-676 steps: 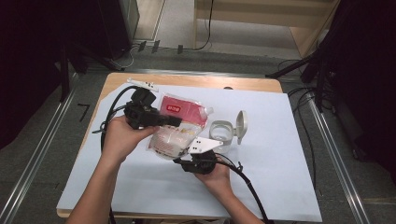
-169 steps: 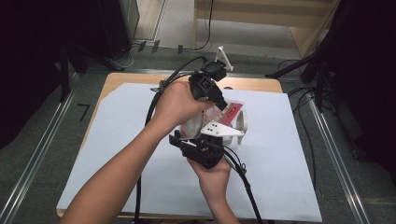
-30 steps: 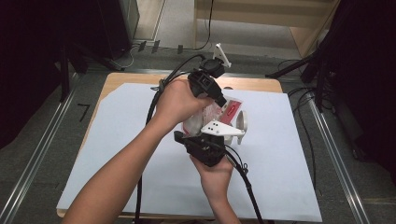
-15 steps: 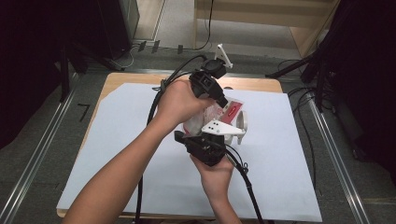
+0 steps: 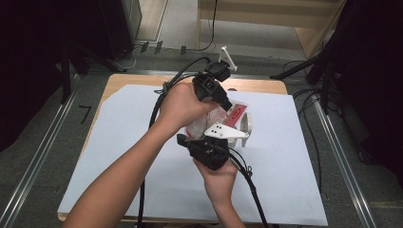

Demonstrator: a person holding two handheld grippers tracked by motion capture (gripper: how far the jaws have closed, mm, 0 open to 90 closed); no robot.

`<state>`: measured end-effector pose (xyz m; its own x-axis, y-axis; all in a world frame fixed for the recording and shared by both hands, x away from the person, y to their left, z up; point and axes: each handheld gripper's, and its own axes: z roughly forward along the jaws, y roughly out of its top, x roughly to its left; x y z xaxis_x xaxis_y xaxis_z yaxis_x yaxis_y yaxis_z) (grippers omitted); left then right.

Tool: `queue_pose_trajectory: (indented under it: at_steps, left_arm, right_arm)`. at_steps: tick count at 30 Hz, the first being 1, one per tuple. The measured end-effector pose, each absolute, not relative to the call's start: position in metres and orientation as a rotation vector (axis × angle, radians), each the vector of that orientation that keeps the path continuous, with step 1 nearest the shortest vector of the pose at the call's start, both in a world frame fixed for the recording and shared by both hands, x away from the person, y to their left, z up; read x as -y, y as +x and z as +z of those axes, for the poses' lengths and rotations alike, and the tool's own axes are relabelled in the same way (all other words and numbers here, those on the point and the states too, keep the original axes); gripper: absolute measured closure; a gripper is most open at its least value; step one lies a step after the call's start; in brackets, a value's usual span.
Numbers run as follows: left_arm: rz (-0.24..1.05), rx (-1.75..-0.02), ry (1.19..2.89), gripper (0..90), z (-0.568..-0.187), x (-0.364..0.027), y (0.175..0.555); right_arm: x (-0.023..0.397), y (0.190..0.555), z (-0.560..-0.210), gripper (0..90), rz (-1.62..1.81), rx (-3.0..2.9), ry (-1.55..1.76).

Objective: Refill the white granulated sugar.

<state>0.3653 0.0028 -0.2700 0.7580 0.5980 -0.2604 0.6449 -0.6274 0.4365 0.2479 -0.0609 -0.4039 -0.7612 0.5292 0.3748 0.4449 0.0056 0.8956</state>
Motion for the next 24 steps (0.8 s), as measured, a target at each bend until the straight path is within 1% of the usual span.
queue_pose_trajectory:
  at_steps: [10, 17, 24]
  left_arm:
    - [-0.106, -0.879, 2.432, 87.7, -0.271, -0.015, 0.354]
    - [-0.109, -0.891, 2.428, 87.6, -0.272, -0.017, 0.358]
    - [-0.084, -0.888, 2.437, 87.6, -0.271, -0.015, 0.357]
  right_arm:
    - [0.05, 0.244, -0.409, 90.0, 1.843, -2.176, 1.044]
    - [0.047, 0.243, -0.409, 90.0, 1.843, -2.164, 1.046]
    - [0.049, 0.243, -0.41, 90.0, 1.859, -2.155, 1.051]
